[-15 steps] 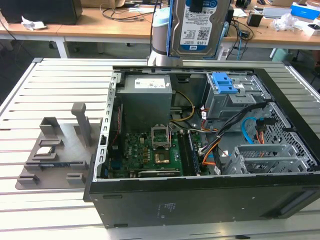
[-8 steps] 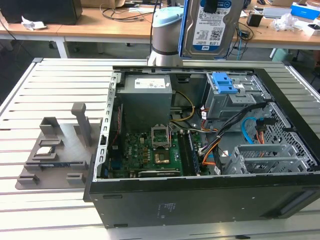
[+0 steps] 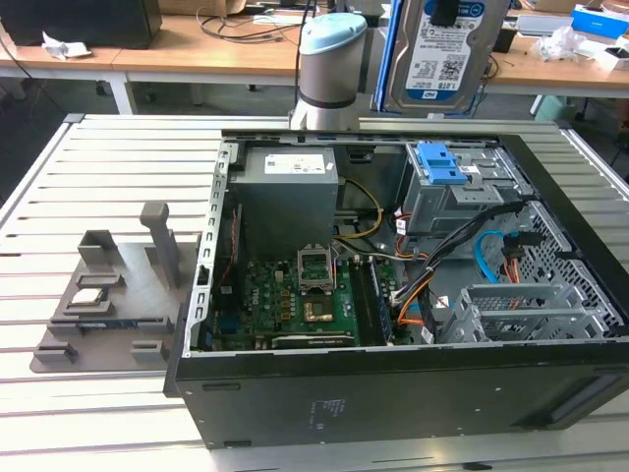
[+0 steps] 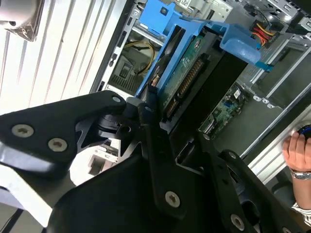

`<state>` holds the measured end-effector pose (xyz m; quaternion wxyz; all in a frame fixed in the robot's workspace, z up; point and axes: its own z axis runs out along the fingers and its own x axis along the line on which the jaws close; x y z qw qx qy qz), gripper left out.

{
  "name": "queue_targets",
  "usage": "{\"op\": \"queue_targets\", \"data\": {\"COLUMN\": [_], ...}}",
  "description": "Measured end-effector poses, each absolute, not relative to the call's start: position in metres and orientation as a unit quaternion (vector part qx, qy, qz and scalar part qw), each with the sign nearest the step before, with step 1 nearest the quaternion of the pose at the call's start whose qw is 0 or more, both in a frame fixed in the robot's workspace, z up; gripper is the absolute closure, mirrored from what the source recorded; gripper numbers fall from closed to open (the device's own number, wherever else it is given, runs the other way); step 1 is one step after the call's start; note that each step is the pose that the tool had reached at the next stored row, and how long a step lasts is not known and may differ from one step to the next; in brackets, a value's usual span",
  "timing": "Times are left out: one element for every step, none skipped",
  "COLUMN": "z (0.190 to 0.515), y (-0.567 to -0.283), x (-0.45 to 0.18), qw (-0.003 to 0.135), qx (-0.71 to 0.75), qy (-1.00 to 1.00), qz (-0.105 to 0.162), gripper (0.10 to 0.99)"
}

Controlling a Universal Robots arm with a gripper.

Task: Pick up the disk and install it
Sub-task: 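Pick up the disk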

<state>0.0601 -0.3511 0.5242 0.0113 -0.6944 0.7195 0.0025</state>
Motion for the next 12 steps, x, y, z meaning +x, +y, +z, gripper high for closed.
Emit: {"op": "queue_targets", "data": {"z": [0.524,0.524,0.524,0.524,0.524,0.524,0.524,0.524,0.524,0.524,0.524,0.524], "y": [-0.351,-0.351,-0.351,-0.351,-0.35,-0.35,-0.35,-0.35,-0.35,-0.35,-0.35,-0.35], "x": [0.067,0.072,0.075,0.078,0.085,0.092,0.096,0.098,0.105,0.112,0.116,0.117], "qw": [0.011,0.011,0.011,0.011,0.011,0.011,0.011,0.011,0.011,0.011,0.011,0.011], "qx": [-0.694,-0.694,-0.694,-0.694,-0.694,-0.694,-0.694,-0.694,-0.694,-0.694,-0.694,-0.694], "qy": [0.719,0.72,0.719,0.719,0.72,0.72,0.719,0.719,0.719,0.719,0.719,0.719], "qz": [0.003,0.003,0.003,0.003,0.003,0.003,0.003,0.003,0.003,0.003,0.003,0.003], "gripper": [0.725,0.725,0.725,0.725,0.725,0.725,0.725,0.725,0.725,0.725,0.725,0.725]}}
